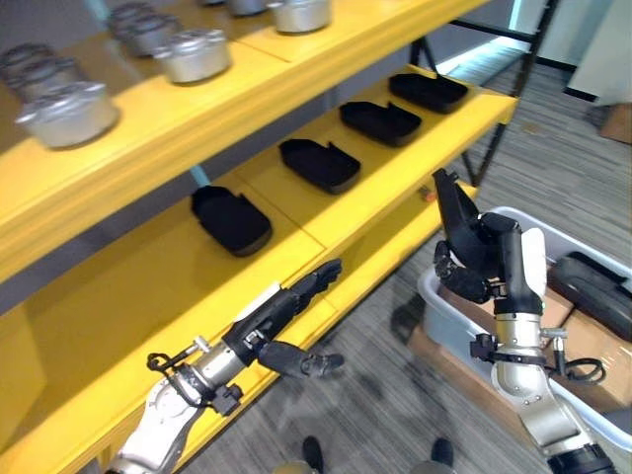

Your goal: Move parts from the plastic box to the shelf.

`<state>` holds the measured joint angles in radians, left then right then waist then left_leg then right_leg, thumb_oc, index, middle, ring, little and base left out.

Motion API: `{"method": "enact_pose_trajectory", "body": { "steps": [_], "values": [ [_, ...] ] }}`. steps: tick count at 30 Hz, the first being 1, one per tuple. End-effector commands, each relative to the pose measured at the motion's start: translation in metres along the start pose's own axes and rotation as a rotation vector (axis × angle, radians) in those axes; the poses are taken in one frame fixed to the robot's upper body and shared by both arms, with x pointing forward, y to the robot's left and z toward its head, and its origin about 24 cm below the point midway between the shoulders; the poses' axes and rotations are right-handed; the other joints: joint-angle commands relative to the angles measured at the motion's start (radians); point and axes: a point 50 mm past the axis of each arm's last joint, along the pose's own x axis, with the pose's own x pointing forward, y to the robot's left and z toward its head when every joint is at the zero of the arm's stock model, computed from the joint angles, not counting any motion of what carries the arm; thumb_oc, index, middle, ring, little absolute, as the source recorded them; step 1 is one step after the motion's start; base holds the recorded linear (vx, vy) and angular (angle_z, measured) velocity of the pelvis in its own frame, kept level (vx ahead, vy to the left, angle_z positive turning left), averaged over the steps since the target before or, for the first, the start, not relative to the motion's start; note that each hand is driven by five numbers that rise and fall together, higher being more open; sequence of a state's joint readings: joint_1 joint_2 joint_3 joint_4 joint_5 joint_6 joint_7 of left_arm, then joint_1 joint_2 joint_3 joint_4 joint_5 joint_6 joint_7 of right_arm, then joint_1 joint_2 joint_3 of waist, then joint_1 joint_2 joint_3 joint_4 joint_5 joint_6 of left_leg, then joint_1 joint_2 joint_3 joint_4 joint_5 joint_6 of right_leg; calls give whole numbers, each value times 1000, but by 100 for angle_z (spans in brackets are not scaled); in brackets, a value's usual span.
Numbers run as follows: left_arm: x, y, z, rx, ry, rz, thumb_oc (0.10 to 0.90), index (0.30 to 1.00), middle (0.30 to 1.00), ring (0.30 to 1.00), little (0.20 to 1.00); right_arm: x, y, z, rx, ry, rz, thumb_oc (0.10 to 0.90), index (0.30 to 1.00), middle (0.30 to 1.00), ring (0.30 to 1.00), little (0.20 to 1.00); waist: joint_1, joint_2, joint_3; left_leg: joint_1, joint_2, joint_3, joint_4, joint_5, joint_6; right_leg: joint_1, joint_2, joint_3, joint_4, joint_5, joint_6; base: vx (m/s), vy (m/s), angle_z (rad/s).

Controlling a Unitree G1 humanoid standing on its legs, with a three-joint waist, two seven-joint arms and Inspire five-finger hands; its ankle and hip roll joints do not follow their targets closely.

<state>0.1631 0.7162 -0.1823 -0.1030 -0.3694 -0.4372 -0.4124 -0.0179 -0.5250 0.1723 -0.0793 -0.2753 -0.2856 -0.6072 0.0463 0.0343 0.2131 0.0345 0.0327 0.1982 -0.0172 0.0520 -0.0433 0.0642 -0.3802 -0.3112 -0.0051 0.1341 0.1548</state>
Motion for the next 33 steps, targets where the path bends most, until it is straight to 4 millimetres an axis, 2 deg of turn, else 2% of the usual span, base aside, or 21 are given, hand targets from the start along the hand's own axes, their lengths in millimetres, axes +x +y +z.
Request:
{"method": "enact_pose_trajectory", "body": {
  "steps": [1, 4, 7, 8, 12, 13, 15, 17, 20, 23, 26, 27, 28, 30, 31, 32, 33],
  "values": [
    [-1, 17, 46, 92, -252, 18, 900, 1000, 1000, 1000, 1000, 40, -35, 57, 29, -362, -211, 400, 300, 300, 300, 300, 5, 17, -84, 86, 87, 47, -42, -48, 2, 34, 101, -53, 38, -94, -3, -123, 188, 37],
    [-7, 21, 49, 29, -274, -1, 900, 1000, 1000, 1000, 1000, 38, -37, 59, 24, -372, -221, 400, 300, 300, 300, 300, 20, 9, -82, 90, 61, 53, -57, -58, 24, 24, 75, -69, 32, -52, 11, -140, 157, 25],
    [-8, 23, 47, 18, -273, -2, 900, 1000, 1000, 1000, 1000, 37, -35, 60, 31, -378, -224, 400, 300, 300, 300, 300, 25, 4, -82, 81, 45, 50, -62, -61, 45, 8, 90, -56, 78, -74, 6, -117, 101, 19],
    [-6, 23, 46, -51, -304, -28, 900, 1000, 1000, 1000, 1000, 36, -35, 62, 24, -388, -239, 400, 300, 300, 300, 300, 17, -1, -82, 65, 32, 18, -65, -62, 64, -13, 157, -9, 140, -133, -11, -90, 67, 31],
    [-2, 24, 45, -121, -327, -24, 900, 1000, 1000, 1000, 1000, 36, -38, 64, 25, -418, -251, 400, 300, 300, 300, 300, 6, -10, -83, 39, 8, -19, -62, -58, 68, -30, 294, 43, 181, -220, -75, -10, 0, 45],
    [-2, 23, 44, -122, -327, -22, 900, 1000, 1000, 1000, 1000, 36, -38, 64, 25, -424, -252, 400, 300, 300, 300, 300, 5, -12, -83, 36, 4, -22, -61, -57, 66, -28, 310, 47, 174, -227, -83, 11, -11, 30],
    [9, 20, 45, -128, -339, -22, 900, 1000, 1000, 1000, 1000, 39, -36, 68, 8, -459, -251, 400, 300, 300, 300, 300, -18, -16, -69, 13, -28, -67, -23, -69, 64, -35, 340, 120, 138, -222, -102, -8, -13, 20],
    [18, 18, 44, -161, -381, -25, 900, 1000, 1000, 1000, 1000, 40, -40, 69, -22, -506, -262, 400, 300, 300, 300, 300, -34, -16, -58, -25, -42, -100, 10, -68, 57, -43, 352, 165, 101, -198, -116, -71, -66, 36],
    [21, 10, 46, -176, -411, -30, 900, 1000, 1000, 1000, 1000, 39, -38, 67, -62, -517, -258, 400, 300, 300, 300, 300, -43, -11, -66, -17, -48, -95, 21, -78, 53, -11, 349, 191, 41, -172, -113, 62, -46, 52],
    [20, 9, 47, -185, -408, -35, 900, 1000, 1000, 1000, 1000, 33, -39, 66, -58, -519, -239, 400, 300, 300, 300, 300, -58, -10, -81, -1, -58, -63, 42, -107, 58, 1, 344, 190, 21, -165, -110, 85, -35, -3],
    [21, 7, 49, -187, -408, -50, 900, 1000, 1000, 1000, 1000, 30, -39, 68, -82, -527, -241, 400, 300, 300, 300, 300, -81, -18, -78, -17, -28, 43, 133, -141, 54, 0, 319, 151, 30, -168, -112, -32, -15, 11],
    [24, 6, 50, -187, -412, -60, 900, 1000, 1000, 1000, 1000, 29, -40, 68, -96, -528, -247, 400, 300, 300, 300, 300, -95, -23, -75, -25, 4, 101, 171, -148, 44, -4, 302, 123, 37, -166, -112, -100, 31, 32],
    [26, 5, 50, -195, -420, -64, 900, 1000, 1000, 1000, 1000, 29, -38, 68, -102, -537, -249, 400, 300, 300, 300, 300, -104, -25, -73, -31, 31, 119, 197, -146, 36, -10, 294, 113, 49, -168, -115, -94, 87, 42],
    [26, 4, 51, -213, -451, -51, 900, 1000, 1000, 1000, 1000, 28, -36, 68, -120, -550, -254, 400, 300, 300, 300, 300, -109, -19, -68, -33, 66, 76, 220, -128, 24, -17, 295, 134, 75, -185, -125, -50, 184, 47],
    [24, 4, 53, -214, -476, -58, 900, 1000, 1000, 1000, 1000, 29, -39, 64, -144, -536, -251, 400, 300, 300, 300, 300, -110, -15, -70, -24, 94, 39, 206, -88, 11, -19, 294, 154, 85, -196, -132, -38, 194, 22],
    [23, 4, 54, -213, -480, -61, 900, 1000, 1000, 1000, 1000, 29, -40, 63, -148, -533, -251, 400, 300, 300, 300, 300, -110, -15, -71, -26, 101, 36, 202, -74, 8, -21, 293, 156, 83, -195, -133, -56, 231, -5],
    [23, 3, 56, -209, -494, -68, 900, 1000, 1000, 1000, 1000, 31, -42, 58, -161, -516, -250, 400, 300, 300, 300, 300, -112, -14, -74, -25, 140, 26, 190, -20, -12, -18, 290, 160, 81, -198, -137, -37, 113, -26]
  ]
}}
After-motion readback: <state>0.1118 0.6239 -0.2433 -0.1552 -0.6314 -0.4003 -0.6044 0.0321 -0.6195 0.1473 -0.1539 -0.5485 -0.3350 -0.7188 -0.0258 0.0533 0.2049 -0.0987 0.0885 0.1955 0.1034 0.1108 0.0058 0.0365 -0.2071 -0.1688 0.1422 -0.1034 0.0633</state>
